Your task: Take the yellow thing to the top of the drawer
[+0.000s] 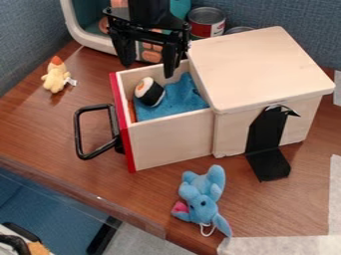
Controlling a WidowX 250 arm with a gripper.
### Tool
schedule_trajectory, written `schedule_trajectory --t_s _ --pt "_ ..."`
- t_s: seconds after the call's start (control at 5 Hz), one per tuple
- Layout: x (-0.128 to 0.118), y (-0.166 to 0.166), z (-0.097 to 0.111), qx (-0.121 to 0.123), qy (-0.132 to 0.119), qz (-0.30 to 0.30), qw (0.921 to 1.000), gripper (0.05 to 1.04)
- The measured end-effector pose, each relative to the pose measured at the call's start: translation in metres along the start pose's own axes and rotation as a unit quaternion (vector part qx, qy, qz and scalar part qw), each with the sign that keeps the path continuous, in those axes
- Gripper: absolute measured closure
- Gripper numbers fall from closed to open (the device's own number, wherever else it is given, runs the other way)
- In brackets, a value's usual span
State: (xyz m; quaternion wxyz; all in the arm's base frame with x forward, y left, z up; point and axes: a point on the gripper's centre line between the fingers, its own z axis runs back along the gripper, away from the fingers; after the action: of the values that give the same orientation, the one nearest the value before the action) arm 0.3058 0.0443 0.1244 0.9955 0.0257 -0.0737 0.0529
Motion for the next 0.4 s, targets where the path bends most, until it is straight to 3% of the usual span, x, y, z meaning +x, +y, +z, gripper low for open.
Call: schedule_trajectory --t_s 0.2,0.4 --pt "-0.002 0.000 -0.011 -0.005 0.018 -0.001 0.9998 0.083" --pt "0.004 0.054 -0.019 -0.014 0.024 0.048 0.9985 0.083"
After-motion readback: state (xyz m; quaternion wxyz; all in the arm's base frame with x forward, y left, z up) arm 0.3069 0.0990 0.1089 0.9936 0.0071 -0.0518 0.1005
